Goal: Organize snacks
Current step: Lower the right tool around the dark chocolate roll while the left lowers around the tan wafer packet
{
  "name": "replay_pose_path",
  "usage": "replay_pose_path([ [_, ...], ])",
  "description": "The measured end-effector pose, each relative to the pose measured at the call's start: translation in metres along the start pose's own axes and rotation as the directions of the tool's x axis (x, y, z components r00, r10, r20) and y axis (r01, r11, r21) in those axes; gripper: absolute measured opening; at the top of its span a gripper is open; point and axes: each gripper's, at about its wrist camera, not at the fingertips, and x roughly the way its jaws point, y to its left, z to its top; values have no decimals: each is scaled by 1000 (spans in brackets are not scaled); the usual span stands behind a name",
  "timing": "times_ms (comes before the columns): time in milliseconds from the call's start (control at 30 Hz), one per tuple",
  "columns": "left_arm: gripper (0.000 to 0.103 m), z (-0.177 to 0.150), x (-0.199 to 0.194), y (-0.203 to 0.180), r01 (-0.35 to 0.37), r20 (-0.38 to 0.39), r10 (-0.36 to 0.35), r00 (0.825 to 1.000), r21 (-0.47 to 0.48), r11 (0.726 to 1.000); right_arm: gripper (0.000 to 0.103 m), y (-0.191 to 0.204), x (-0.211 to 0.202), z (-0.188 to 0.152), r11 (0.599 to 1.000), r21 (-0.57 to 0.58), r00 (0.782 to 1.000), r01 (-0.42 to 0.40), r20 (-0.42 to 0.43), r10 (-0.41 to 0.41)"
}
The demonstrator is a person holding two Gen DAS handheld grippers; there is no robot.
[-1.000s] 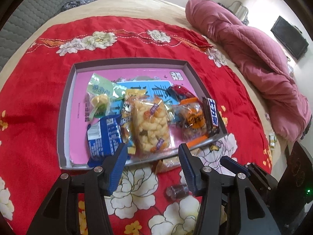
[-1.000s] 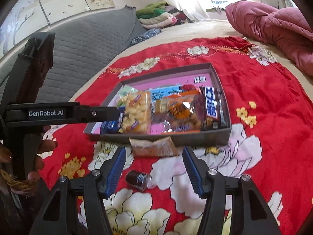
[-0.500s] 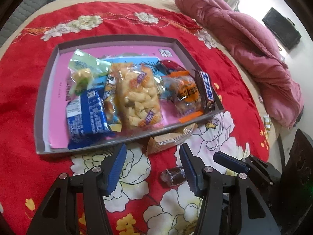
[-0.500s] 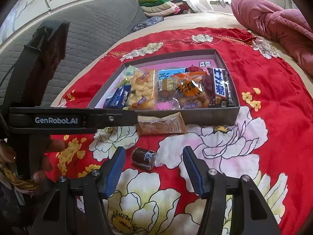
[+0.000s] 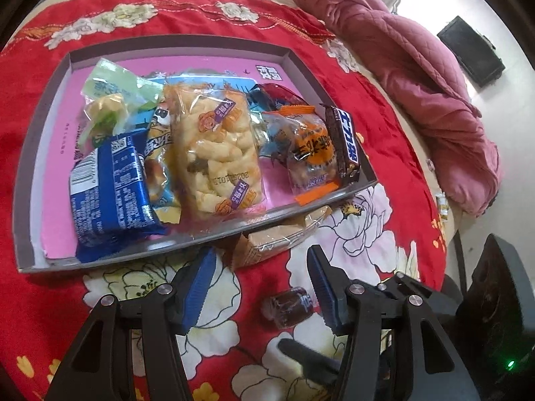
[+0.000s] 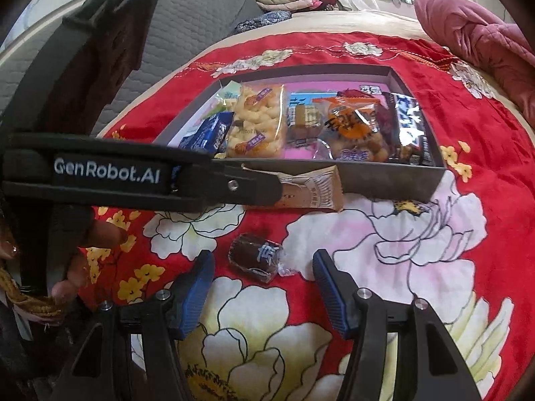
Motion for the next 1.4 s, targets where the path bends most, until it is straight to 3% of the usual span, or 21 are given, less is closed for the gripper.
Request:
replay_pose_path([
  [300,58,1,13,4,30,-25,-30,999,-4,1000,60,9,15,0,998,-59,1000,22,1,-22],
  [467,58,2,16,2,42,-23,-42,999,-8,999,41,6,17,0,998,-52,1000,26,3,-26],
  [733,58,3,22,-1,62,-17,-62,998,-4,998,38,12,16,-3,990,-129,998,56,-12,-57],
  [833,46,3,25,-1,62,-16,-62,998,-4,998,38,7,14,-3,993,-107,999,50,-17,-52],
  [1100,30,3,26,-11,53,0,-53,999,56,997,38,-2,11,0,996,-78,998,49,-22,-51],
  [1400,21,1,12,-13,70,42,-72,996,60,996,38,-18,2,2,999,-9,999,42,-11,-42],
])
